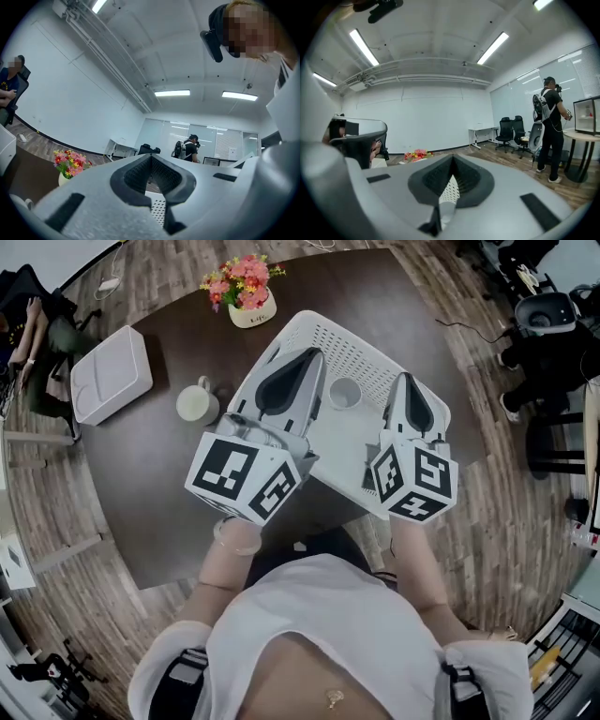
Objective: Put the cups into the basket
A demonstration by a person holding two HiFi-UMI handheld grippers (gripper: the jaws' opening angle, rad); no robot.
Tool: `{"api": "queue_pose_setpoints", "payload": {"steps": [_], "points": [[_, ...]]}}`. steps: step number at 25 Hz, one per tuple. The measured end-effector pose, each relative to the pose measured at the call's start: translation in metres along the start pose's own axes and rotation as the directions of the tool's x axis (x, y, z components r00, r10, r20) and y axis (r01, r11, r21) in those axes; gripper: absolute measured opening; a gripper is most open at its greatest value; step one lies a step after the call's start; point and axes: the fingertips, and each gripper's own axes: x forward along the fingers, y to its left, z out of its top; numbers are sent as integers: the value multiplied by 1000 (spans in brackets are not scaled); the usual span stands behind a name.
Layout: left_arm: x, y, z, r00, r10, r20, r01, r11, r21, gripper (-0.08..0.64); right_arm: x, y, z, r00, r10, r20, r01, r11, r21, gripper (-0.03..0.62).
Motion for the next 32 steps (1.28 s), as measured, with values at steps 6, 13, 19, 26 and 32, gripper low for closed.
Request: {"api": "queue_pose_setpoints", "payload": {"steps": [6, 13, 19, 26, 32], "points": [[-32, -5, 1, 1000, 1, -3, -1, 1000, 15, 9, -30, 19, 6, 999, -21, 44, 23, 998, -62, 9], [-69, -3, 2, 1000, 9, -19, -9, 1000, 22, 9, -56, 46, 12, 997, -28, 71, 34, 996, -85, 9], [-96, -4, 6, 1000, 21, -14, -20, 999, 37, 9, -75, 69, 6, 998, -4, 70, 10, 996, -84, 9], [-128, 6, 8, 995, 101, 4, -101, 992, 74, 9, -81, 110, -1, 994, 96, 59, -90, 991, -101, 9], [-175, 48, 23, 975, 218, 41, -221, 969, 108, 9, -72, 188, -9, 971, 238, 35, -232, 965, -122, 9]]}}
